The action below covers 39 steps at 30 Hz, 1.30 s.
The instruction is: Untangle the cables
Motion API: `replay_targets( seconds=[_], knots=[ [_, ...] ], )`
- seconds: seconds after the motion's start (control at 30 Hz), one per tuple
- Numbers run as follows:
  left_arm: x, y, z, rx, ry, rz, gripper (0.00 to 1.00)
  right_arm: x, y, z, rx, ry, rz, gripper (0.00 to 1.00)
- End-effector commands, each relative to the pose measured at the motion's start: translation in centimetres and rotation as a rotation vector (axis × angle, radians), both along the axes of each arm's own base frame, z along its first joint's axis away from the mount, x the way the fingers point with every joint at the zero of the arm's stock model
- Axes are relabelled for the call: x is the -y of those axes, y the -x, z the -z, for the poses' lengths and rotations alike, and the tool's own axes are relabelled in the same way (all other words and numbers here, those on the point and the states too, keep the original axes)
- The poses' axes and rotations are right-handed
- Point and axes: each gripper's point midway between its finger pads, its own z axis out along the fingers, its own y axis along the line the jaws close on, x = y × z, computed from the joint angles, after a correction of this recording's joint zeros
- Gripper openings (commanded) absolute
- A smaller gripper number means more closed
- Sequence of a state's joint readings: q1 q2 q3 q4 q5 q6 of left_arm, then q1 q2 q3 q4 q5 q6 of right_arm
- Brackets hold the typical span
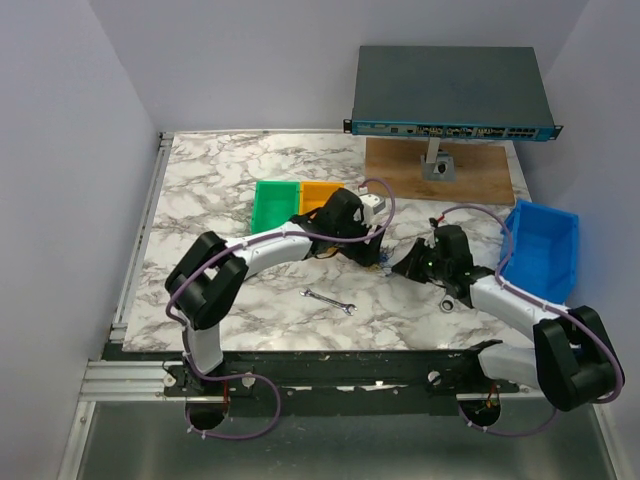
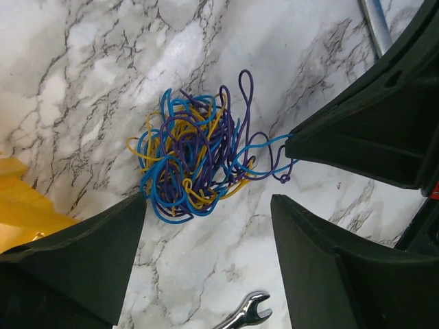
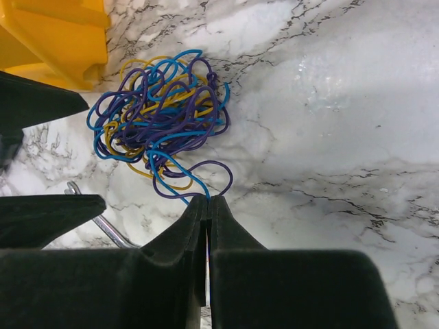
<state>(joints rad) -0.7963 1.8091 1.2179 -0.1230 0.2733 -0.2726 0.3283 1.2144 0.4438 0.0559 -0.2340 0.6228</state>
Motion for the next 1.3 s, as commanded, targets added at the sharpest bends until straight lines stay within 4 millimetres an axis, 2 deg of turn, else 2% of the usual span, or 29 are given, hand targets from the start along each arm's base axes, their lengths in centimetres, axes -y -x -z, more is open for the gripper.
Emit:
replay_targets(
  seconds=[0.0, 0.2, 0.27, 0.33, 0.4, 0.53, 0.57, 0.63, 0.73, 0.8, 0.9, 0.93, 0.97, 1.03, 1.07, 1.1, 1.17, 1.27],
  knots=[
    [0.4, -0.2, 1.5, -0.012, -0.06, 0.012, 0.72, 1.1, 0.4, 0.6, -0.02, 0.052, 0.035, 0.02],
    [0.7, -1.2, 3.0, -0.05, -0.113, -0.017, 0.65, 1.4, 1.4, 1.1, -0.057, 0.055, 0.035, 0.01],
    [0.9, -1.2, 3.5, -0.072, -0.132, -0.014, 0.57, 1.7, 1.6, 1.2, -0.065, 0.064, 0.052, 0.01],
    [1.1, -1.1, 3.6, -0.086, -0.136, 0.003, 0.38, 2.3, 1.5, 1.1, -0.06, 0.081, 0.085, 0.01],
    [1.0, -1.1, 2.9, -0.07, -0.131, 0.005, 0.02, 3.9, 1.0, 0.9, -0.048, 0.126, 0.181, 0.01],
    [-0.3, -1.2, -0.3, 0.076, -0.029, -0.04, 0.0, 10.2, 0.7, -0.6, -0.013, 0.273, 0.55, 0.01],
    [-0.6, -1.0, -1.7, 0.117, 0.019, -0.044, 0.0, 11.0, 0.7, -1.3, 0.013, 0.279, 0.601, 0.01],
    [-1.0, -0.6, -3.3, 0.175, 0.096, -0.046, 0.0, 11.9, 0.6, -2.7, 0.063, 0.272, 0.649, 0.01],
    [-1.9, -0.4, -4.6, 0.214, 0.154, -0.071, 0.0, 12.6, 0.7, -4.5, 0.125, 0.256, 0.689, 0.01],
    [-2.1, 0.1, -6.0, 0.239, 0.225, -0.063, 0.0, 11.5, 0.3, -5.6, 0.172, 0.232, 0.608, 0.01],
    [-2.1, 1.2, -7.6, 0.281, 0.32, -0.026, 0.0, 6.2, 0.0, -7.8, 0.27, 0.119, 0.269, 0.01],
    [-2.1, 1.4, -8.2, 0.297, 0.345, -0.02, 0.0, 4.4, 0.2, -8.6, 0.308, 0.072, 0.162, 0.1],
    [-2.1, 1.8, -8.3, 0.298, 0.363, -0.007, 0.0, 2.2, 0.9, -9.4, 0.338, 0.007, 0.034, 0.27],
    [-2.0, 2.5, -9.1, 0.312, 0.409, 0.024, 0.0, -1.3, 2.6, -11.6, 0.424, -0.135, -0.181, 0.74],
    [-1.9, 2.9, -9.5, 0.318, 0.43, 0.041, 0.0, -2.6, 3.4, -12.8, 0.455, -0.205, -0.251, 0.84],
    [-1.8, 3.3, -9.7, 0.314, 0.445, 0.063, 0.0, -3.2, 3.9, -13.3, 0.466, -0.247, -0.283, 0.9],
    [-1.5, 4.2, -10.2, 0.309, 0.477, 0.109, 0.0, -3.6, 4.2, -14.4, 0.501, -0.285, -0.311, 0.94],
    [-1.1, 5.8, -11.2, 0.304, 0.534, 0.191, 0.0, -3.7, 4.0, -14.4, 0.505, -0.274, -0.322, 0.94]
  ],
)
